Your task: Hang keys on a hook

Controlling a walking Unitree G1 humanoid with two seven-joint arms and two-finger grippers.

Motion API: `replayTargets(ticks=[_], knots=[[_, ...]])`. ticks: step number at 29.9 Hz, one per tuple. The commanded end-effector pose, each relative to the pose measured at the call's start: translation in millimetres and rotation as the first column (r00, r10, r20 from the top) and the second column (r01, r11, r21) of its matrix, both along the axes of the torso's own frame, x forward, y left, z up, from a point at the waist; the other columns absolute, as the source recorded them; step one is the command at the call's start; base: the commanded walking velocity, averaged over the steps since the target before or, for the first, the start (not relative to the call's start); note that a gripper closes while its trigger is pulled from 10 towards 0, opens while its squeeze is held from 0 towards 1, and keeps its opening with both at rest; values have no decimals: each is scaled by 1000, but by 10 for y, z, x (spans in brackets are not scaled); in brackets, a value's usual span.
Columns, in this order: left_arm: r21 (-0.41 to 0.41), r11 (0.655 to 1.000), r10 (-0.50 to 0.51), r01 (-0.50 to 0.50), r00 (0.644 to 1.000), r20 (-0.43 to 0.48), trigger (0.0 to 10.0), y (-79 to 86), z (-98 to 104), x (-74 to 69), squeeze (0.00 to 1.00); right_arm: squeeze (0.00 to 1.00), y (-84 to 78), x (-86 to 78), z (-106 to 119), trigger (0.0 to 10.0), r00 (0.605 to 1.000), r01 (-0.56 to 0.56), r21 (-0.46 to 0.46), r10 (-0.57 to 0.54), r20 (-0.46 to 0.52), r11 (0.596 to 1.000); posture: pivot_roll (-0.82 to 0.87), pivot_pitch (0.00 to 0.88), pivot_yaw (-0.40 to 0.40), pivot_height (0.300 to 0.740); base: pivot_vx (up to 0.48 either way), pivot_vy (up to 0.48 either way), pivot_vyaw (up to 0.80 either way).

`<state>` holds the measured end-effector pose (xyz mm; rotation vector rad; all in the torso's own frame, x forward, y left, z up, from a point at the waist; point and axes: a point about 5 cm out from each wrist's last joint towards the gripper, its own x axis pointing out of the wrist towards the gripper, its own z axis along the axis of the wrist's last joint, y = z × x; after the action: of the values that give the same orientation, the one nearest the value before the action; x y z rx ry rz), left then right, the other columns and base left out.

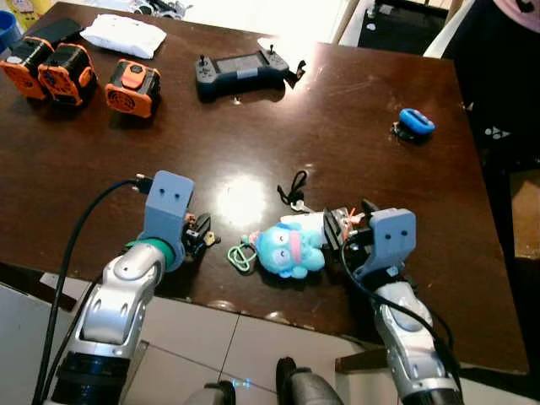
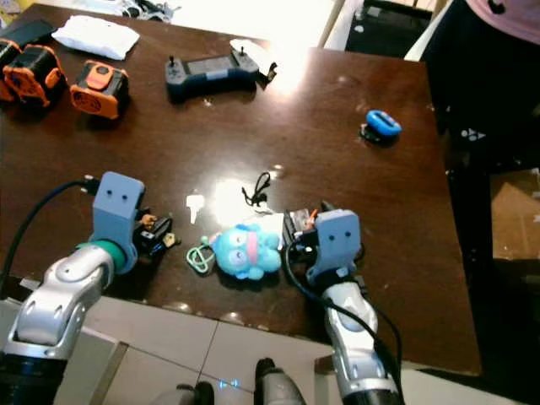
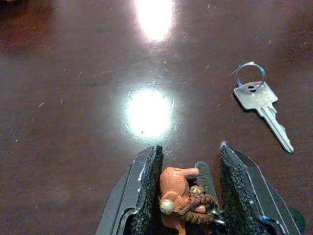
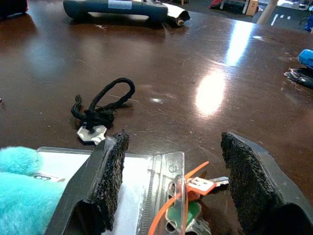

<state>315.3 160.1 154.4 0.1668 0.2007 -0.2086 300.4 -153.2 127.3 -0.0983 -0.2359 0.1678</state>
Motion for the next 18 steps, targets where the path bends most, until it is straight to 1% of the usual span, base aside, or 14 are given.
replayTargets(ticks=[1,3,4,5,6,7,12,13,14,15,16,17,18], knots=[[-5,1000,9,-10,996,-90,10000,35,-176,-62,0,0,-43,-34,-71,10000,999,16,6,-16,-33,1000,-151,224,28,740,0,0,0],[-9,1000,7,-8,995,-101,10000,41,-182,-67,0,0,-40,-29,-71,10000,999,14,6,-14,-33,1000,-148,223,26,740,0,0,0],[-4,1000,14,-15,994,-106,3765,46,-193,-67,0,0,-35,-24,-69,10000,999,11,5,-11,-33,1000,-147,222,26,740,0,0,0],[11,1000,21,-20,994,-109,1922,50,-206,-66,0,0,-29,-18,-66,10000,999,9,4,-8,-32,1000,-150,220,25,740,0,0,0],[23,999,26,-24,994,-110,1922,52,-214,-66,0,0,-25,-15,-63,10000,999,7,4,-7,-31,1000,-150,220,25,740,0,0,0],[29,999,28,-25,994,-109,0,48,-225,-67,0,0,-26,-13,-59,10000,1000,6,3,-6,-30,1000,-153,217,26,740,0,0,0],[28,999,21,-18,994,-107,0,33,-224,-72,0,0,-32,-14,-55,10000,1000,8,2,-8,-29,1000,-158,215,26,740,0,0,0],[19,1000,8,-6,996,-86,3255,11,-194,-68,0,0,-39,-16,-53,10000,1000,9,1,-9,-28,1000,-159,214,26,740,0,0,0],[-1,1000,-15,15,998,-56,10000,-26,-133,-62,0,0,-47,-19,-53,10000,1000,11,-1,-11,-27,1000,-160,213,24,740,0,0,0],[-1,1000,-15,15,998,-56,10000,-26,-133,-62,0,0,-47,-19,-53,10000,1000,11,-1,-11,-27,1000,-160,213,24,740,0,0,0],[-48,997,-56,57,998,34,10000,-98,36,-44,0,0,-54,-22,-52,10000,1000,12,-4,-12,-27,1000,-162,212,23,740,0,0,0],[-66,995,-66,71,995,68,10000,-120,101,-40,0,0,-55,-23,-52,10000,1000,11,-5,-11,-26,1000,-162,211,23,740,0,0,0],[-89,991,-84,97,987,139,10000,-155,229,-34,0,0,-54,-21,-48,10000,1000,11,-6,-11,-25,1000,-162,210,22,740,0,0,0]])
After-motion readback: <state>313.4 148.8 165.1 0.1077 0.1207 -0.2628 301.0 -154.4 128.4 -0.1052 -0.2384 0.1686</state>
